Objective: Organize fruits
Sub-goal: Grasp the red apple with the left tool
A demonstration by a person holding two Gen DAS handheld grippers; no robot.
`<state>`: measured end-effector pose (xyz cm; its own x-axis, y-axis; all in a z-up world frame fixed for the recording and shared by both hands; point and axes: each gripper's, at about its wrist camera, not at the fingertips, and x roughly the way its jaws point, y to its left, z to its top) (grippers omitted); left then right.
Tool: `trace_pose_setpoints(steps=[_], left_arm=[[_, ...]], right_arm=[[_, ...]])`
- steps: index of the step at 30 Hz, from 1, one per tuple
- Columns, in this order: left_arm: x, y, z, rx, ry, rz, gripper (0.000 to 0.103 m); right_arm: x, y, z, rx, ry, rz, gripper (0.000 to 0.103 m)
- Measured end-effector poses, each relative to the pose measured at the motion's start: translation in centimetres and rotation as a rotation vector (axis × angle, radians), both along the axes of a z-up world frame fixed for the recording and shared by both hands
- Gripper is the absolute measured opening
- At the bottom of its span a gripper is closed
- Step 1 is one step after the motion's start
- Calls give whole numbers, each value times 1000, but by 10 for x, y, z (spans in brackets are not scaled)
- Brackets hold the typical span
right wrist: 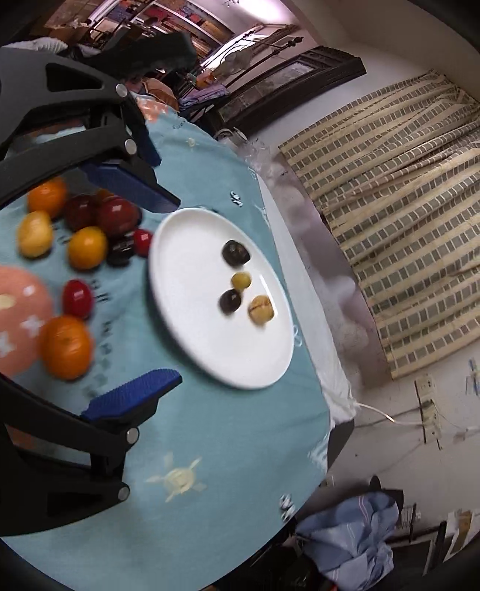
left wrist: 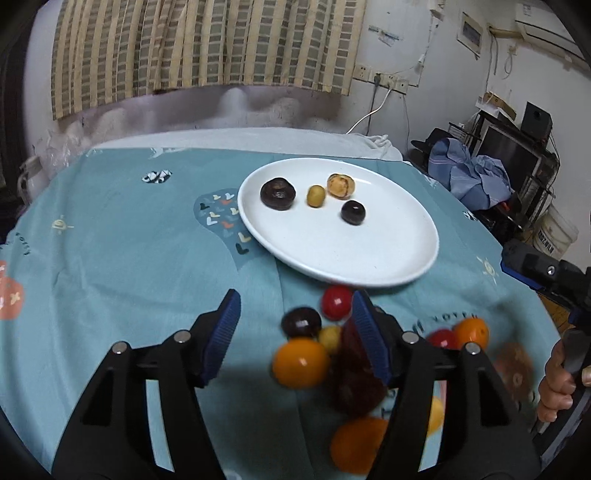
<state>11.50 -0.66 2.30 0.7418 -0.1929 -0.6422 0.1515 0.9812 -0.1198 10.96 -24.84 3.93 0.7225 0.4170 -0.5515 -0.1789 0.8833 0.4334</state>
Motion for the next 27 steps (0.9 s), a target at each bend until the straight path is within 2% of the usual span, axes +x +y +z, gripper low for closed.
trace_pose_setpoints(steps=[3, 7, 11, 14, 20, 22, 24, 25, 27], left_arm=[[-26, -22, 1, 103, -79, -20, 75], [-29, -47, -2, 206, -118, -57, 76], [-16, -47, -14, 170, -48, -97, 74], [-7, -46, -19, 143, -11, -109, 67], [4, -51, -26, 125, 13, -121, 65], [7, -51, -27, 110, 22, -129, 61], [9, -50, -28, 92, 34, -142, 47], [8, -49, -29, 77, 38, -153, 43], [7, -50, -29, 78, 34, -157, 43]], right_arm=[[-7, -3, -6, -10, 17, -4, 87], [-3, -8, -6, 13, 29, -14, 87], [-2, -12, -6, 33, 43, -24, 87], [-4, -11, -5, 31, 39, -20, 87], [-4, -7, -4, 14, 39, -7, 87], [-3, -6, -5, 6, 42, -6, 87], [-3, -5, -7, 3, 47, -7, 87], [-2, -5, -8, 1, 51, -8, 87], [-2, -5, -9, -1, 57, -9, 87]])
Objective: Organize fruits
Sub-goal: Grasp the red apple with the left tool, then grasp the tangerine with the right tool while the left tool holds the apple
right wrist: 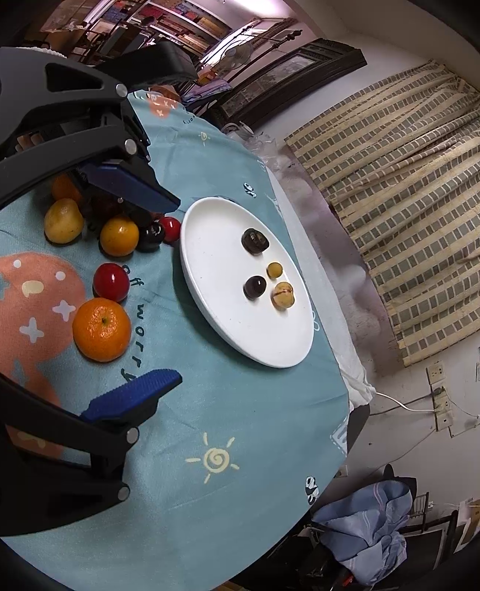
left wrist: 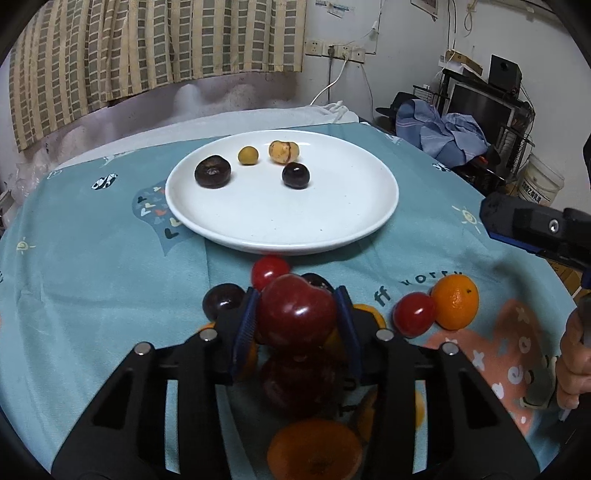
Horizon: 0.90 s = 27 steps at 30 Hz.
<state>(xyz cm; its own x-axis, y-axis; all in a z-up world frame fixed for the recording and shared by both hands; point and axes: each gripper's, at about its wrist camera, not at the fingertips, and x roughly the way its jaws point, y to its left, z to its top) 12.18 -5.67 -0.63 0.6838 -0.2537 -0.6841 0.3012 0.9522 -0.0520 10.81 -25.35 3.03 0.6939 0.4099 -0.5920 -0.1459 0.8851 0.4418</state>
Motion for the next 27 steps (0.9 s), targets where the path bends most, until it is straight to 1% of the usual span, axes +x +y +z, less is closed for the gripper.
trace_pose_setpoints(steps=[4, 8, 11, 13, 16, 17, 18, 19, 21, 22, 23, 25, 27], left_arm=[[-6, 3, 3, 4, -14, 8, 43], [-18, 26, 15, -31, -29, 59, 42], [-30, 47, 19, -32, -44, 120, 42], [-38, 63, 15, -42, -26, 152, 42], [-44, 76, 9, -46, 0, 181, 42], [-44, 78, 8, -49, 2, 185, 42], [-44, 79, 8, -52, 1, 187, 42], [-44, 79, 8, -51, -1, 186, 42], [-43, 77, 8, -43, 1, 178, 42], [-42, 75, 7, -39, 2, 175, 42], [-42, 74, 6, -34, 3, 172, 43], [-42, 73, 6, -29, 6, 169, 43], [-42, 72, 5, -28, 9, 168, 43]], right_arm=[[3, 0, -6, -8, 26, 5, 87], [4, 3, -14, -23, 54, 21, 86], [-2, 7, -21, -73, 65, 32, 86], [-9, 10, -26, -116, 68, 39, 86], [-16, 14, -31, -177, 62, 43, 80], [-16, 16, -33, -201, 60, 46, 76], [-15, 18, -34, -216, 61, 48, 74], [-14, 21, -37, -245, 67, 55, 68], [-13, 25, -42, -277, 79, 72, 65], [-13, 26, -44, -289, 83, 83, 63], [-13, 28, -45, -294, 80, 92, 59], [-14, 28, -45, -308, 70, 98, 54], [-14, 25, -46, -297, 75, 97, 52]])
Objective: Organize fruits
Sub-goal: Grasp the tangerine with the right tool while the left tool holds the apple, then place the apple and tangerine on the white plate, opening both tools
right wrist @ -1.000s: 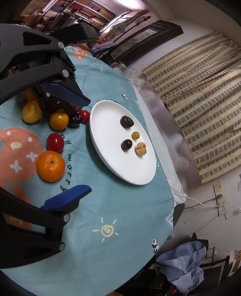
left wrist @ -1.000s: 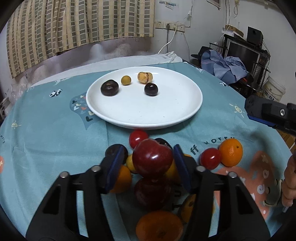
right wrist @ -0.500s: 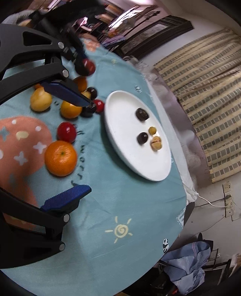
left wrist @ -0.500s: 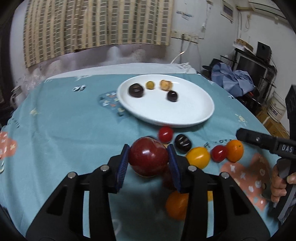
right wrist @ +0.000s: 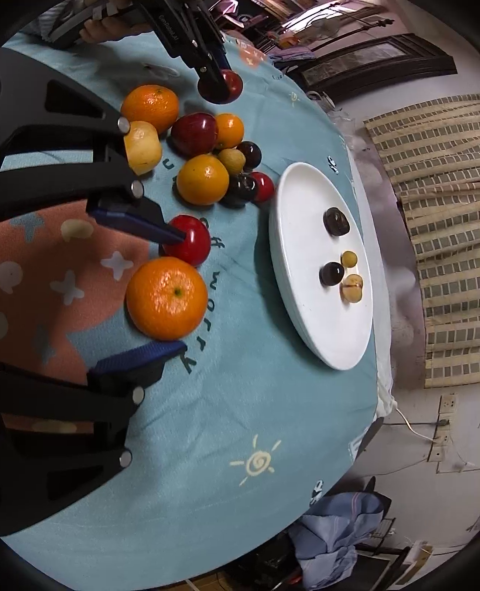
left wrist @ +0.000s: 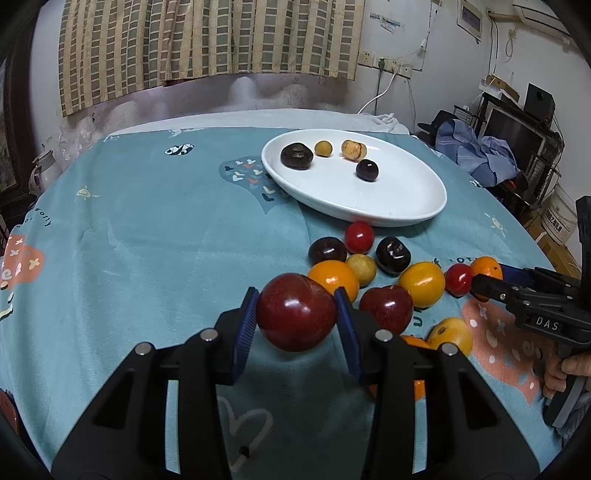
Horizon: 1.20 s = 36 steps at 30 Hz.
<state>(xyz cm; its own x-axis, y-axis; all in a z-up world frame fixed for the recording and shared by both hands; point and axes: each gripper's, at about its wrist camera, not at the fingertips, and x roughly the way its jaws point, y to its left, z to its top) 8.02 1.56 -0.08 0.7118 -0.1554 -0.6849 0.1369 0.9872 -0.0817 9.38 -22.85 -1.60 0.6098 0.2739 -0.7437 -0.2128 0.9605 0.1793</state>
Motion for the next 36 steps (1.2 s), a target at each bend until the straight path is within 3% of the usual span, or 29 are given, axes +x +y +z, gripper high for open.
trace_pose_setpoints(steps=[2, 7, 11, 15, 24, 30, 36], left_arm=[[0, 0, 0, 0, 1, 0, 43], [2, 0, -2, -2, 9, 4, 43], [4, -2, -7, 5, 23, -2, 43], [8, -2, -14, 8, 45, -3, 43], [13, 9, -21, -46, 75, 7, 42], [15, 5, 13, -64, -23, 20, 42], [61, -38, 49, -3, -100, -40, 43]], right_arm=[[0, -2, 0, 6, 4, -4, 47], [1, -10, 1, 38, 22, 3, 47], [3, 2, -4, -18, 34, 16, 47], [3, -4, -2, 21, 27, 8, 43], [3, -7, 3, 58, 1, -2, 43], [6, -12, 27, 127, -69, -17, 43], [55, 11, 62, 106, -123, 2, 43]])
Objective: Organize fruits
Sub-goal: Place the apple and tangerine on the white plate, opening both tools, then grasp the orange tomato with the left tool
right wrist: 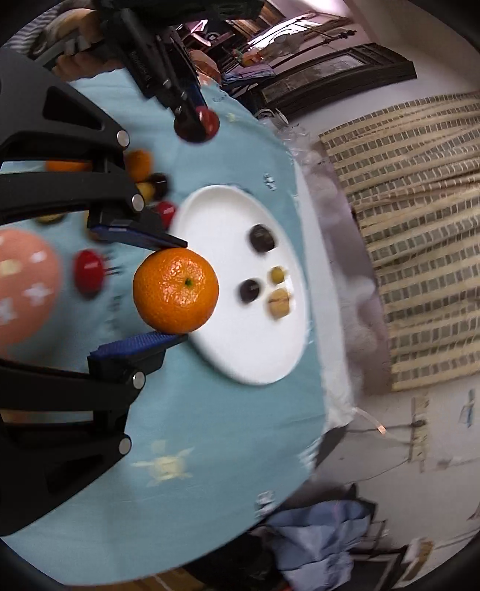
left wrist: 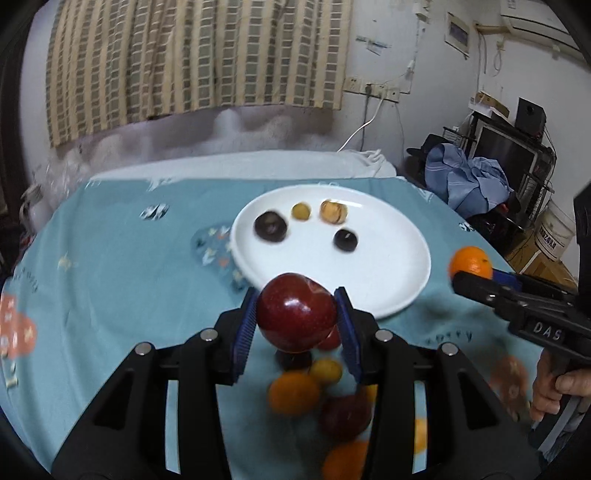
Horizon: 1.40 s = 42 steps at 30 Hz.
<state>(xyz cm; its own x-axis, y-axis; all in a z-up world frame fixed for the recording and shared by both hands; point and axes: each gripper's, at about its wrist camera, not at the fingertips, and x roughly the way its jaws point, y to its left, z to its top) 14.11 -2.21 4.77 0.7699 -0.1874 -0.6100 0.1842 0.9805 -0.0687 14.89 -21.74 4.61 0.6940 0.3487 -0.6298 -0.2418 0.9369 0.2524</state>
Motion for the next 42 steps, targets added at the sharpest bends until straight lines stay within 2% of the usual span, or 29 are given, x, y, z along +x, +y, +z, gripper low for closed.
trace_pose_setpoints(steps=[3, 7, 8, 9, 10, 11, 12, 17, 19, 21, 24, 27, 31, 37, 39, 42], left_arm=[[26, -13, -7, -2, 16, -6, 43], [57, -19, -30, -1, 75, -5, 43], [61, -19, -35, 7, 89, -8, 43], [64, -20, -38, 13, 98, -8, 44], [65, -19, -40, 9, 97, -9, 46], [65, -17, -41, 6, 91, -5, 57], [63, -16, -40, 0, 83, 1, 62], [48, 0, -28, -46, 52, 21, 62], [36, 14, -23, -56, 38, 55, 66], [23, 28, -22, -75, 36, 87, 71], [-3, 49, -27, -88, 50, 133, 71], [-27, 60, -35, -80, 65, 162, 71], [-47, 50, -42, -17, 61, 129, 72], [-44, 24, -49, 34, 56, 45, 75], [-37, 18, -57, 75, 82, 43, 75], [-33, 26, -59, 58, 106, 70, 78]], right_arm=[[27, 11, -6, -11, 3, -3, 43], [57, 13, -30, -9, 39, -43, 45], [61, 14, -33, -21, 46, -50, 48], [65, 13, -35, -42, 46, -54, 58], [64, 13, -33, -54, 29, -65, 73], [61, 12, -30, -59, -1, -75, 73], [57, 11, -24, -59, -33, -75, 73], [37, 9, 1, -17, -72, -48, 73], [22, 7, 9, 5, -68, -36, 74], [6, 5, 10, 20, -64, -26, 74], [-24, -5, -1, 47, -45, -35, 75], [-39, -11, -15, 73, 1, -48, 75], [-41, -15, -22, 118, 44, -52, 75], [-37, -22, -24, 155, 77, -84, 75], [-35, -24, -25, 168, 85, -86, 75], [-36, -23, -25, 162, 85, -86, 75]])
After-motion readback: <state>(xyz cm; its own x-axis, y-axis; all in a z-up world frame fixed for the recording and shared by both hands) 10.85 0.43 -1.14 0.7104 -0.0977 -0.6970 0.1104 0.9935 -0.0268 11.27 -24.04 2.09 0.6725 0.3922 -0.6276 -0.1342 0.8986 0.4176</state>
